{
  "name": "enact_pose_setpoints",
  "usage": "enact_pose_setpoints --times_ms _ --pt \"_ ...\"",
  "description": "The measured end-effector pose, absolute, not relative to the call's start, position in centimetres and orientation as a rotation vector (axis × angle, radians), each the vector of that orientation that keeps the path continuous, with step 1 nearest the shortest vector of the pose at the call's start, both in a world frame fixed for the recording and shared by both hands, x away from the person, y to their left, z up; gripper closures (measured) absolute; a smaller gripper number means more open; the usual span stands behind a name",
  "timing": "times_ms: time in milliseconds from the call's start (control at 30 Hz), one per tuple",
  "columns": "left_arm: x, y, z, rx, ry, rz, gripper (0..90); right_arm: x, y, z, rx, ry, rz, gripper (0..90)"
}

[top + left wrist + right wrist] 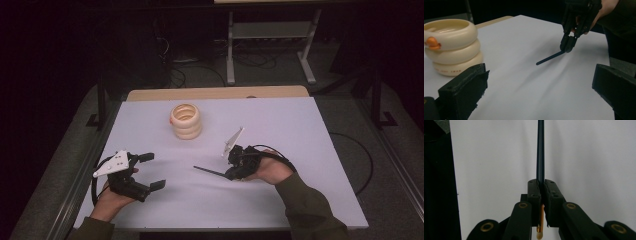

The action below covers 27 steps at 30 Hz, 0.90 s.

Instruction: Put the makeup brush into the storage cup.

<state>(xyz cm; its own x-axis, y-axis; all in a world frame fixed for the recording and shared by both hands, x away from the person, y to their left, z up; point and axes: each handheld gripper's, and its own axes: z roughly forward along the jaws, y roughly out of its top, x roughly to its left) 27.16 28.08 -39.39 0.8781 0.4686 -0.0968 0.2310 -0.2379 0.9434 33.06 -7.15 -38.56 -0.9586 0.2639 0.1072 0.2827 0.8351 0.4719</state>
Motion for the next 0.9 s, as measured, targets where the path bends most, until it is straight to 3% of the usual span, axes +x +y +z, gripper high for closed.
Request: enact_pose_setpoints --times_ms 900 --pt "29.8 23.4 -38.4 1.97 0.323 0.076 0.0 32.0 -9.1 -36.9 -0.2 -2.955 -0.835 83.1"
